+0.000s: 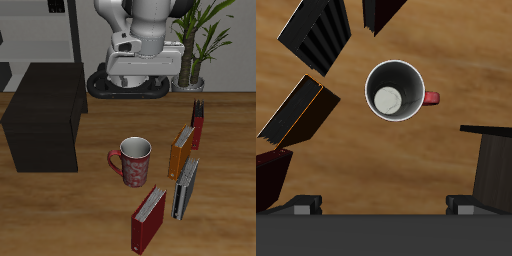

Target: Place the right red book upright on top of the shelf

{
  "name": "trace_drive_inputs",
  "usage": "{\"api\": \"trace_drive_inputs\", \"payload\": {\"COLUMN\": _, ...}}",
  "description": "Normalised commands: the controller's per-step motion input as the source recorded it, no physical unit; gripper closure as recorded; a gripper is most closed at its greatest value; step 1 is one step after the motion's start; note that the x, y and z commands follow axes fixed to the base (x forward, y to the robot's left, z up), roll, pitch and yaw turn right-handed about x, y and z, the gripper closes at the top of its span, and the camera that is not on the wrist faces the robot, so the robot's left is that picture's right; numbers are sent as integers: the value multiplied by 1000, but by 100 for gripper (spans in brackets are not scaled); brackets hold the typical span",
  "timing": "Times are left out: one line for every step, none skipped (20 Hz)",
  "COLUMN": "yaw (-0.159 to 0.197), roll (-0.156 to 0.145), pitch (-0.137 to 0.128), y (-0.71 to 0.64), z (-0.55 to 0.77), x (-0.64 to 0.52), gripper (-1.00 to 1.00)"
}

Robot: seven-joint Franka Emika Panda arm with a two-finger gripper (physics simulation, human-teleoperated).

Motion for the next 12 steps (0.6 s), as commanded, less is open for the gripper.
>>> {"api": "trace_drive_inputs", "payload": {"yaw": 114, "roll": -34, "pitch": -97, "y": 256, "z": 162, "x": 248, "gripper": -100}}
{"api": "trace_drive_inputs", "payload": {"yaw": 58, "roll": 19, "pitch": -44, "y": 146, "z": 59, "x": 352, "gripper": -100}}
{"api": "trace_drive_inputs", "payload": {"yaw": 39, "roll": -81, "pitch": 9, "y": 163, "z": 71, "x": 341, "gripper": -100}}
{"api": "trace_drive_inputs", "payload": {"yaw": -14, "roll": 30, "pitch": 22, "y": 175, "z": 52, "x": 515, "gripper": -100}}
{"api": "trace_drive_inputs", "payload": {"yaw": 10, "roll": -3, "pitch": 9, "y": 96, "z": 85, "x": 401, "gripper": -100}}
{"api": "trace_drive_inputs", "payload": {"yaw": 0, "roll": 0, "pitch": 0, "y": -51, "z": -27, "x": 21, "gripper": -100}}
{"api": "trace_drive_inputs", "payload": {"yaw": -23, "roll": -16, "pitch": 29, "y": 82, "z": 80, "x": 395, "gripper": -100}}
{"api": "trace_drive_inputs", "payload": {"yaw": -25, "roll": 29, "pitch": 18, "y": 49, "z": 115, "x": 403, "gripper": -100}}
{"api": "trace_drive_inputs", "payload": {"yaw": -33, "roll": -16, "pitch": -12, "y": -43, "z": 128, "x": 303, "gripper": -100}}
{"api": "trace_drive_inputs", "payload": {"yaw": 11, "roll": -5, "pitch": -31, "y": -9, "z": 139, "x": 293, "gripper": -100}}
{"api": "trace_drive_inputs", "payload": {"yaw": -49, "roll": 48, "pitch": 44, "y": -29, "z": 159, "x": 540, "gripper": -100}}
{"api": "trace_drive_inputs", "payload": {"yaw": -32, "roll": -11, "pitch": -58, "y": -16, "z": 212, "x": 408, "gripper": -100}}
